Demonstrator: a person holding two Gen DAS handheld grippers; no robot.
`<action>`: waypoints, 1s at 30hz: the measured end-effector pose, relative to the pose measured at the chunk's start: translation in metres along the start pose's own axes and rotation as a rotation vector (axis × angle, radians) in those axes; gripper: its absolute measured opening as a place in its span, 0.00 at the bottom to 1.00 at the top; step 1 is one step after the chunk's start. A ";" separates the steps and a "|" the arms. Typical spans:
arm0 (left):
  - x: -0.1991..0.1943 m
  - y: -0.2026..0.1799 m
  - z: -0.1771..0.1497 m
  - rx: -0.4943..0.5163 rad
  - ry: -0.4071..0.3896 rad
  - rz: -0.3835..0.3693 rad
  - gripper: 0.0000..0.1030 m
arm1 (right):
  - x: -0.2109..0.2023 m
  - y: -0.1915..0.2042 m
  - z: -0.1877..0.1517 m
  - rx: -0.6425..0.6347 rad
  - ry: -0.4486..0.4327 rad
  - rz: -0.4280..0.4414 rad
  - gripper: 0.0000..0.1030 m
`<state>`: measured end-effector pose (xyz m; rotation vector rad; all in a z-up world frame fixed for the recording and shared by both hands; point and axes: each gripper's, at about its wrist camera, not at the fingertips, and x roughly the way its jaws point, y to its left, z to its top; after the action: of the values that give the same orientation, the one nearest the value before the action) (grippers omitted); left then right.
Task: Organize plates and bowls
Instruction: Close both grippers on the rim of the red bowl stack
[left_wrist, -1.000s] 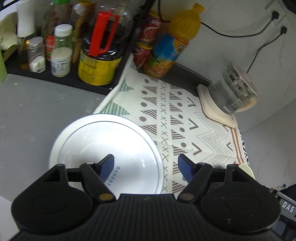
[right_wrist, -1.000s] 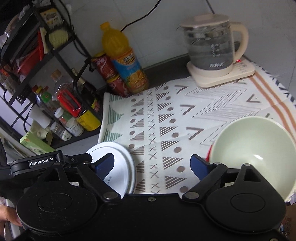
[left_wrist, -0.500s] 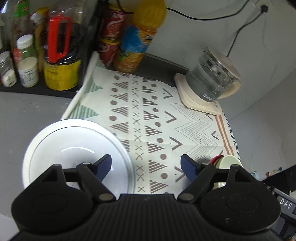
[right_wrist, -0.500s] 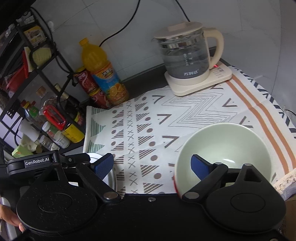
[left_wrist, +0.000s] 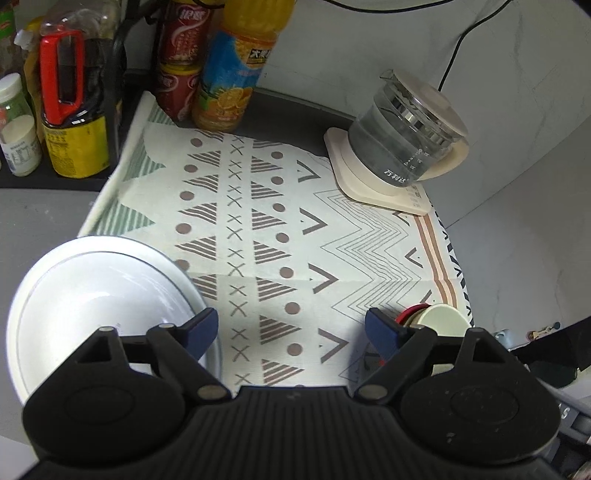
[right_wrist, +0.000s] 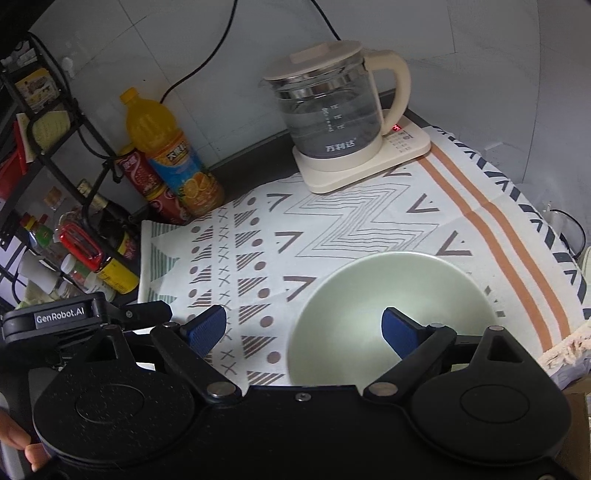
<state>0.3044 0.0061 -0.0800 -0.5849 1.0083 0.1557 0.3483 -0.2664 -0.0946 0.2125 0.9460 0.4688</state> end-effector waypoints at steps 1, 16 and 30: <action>0.002 -0.003 0.000 -0.002 0.007 -0.002 0.83 | 0.000 -0.003 0.001 0.002 0.001 -0.004 0.88; 0.040 -0.062 -0.005 0.074 0.094 -0.058 0.83 | -0.006 -0.066 0.009 0.078 0.006 -0.063 0.88; 0.102 -0.075 -0.026 0.033 0.251 -0.051 0.80 | 0.019 -0.123 -0.011 0.197 0.119 -0.092 0.87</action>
<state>0.3682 -0.0848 -0.1455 -0.6094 1.2352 0.0198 0.3847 -0.3659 -0.1614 0.3210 1.1143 0.3057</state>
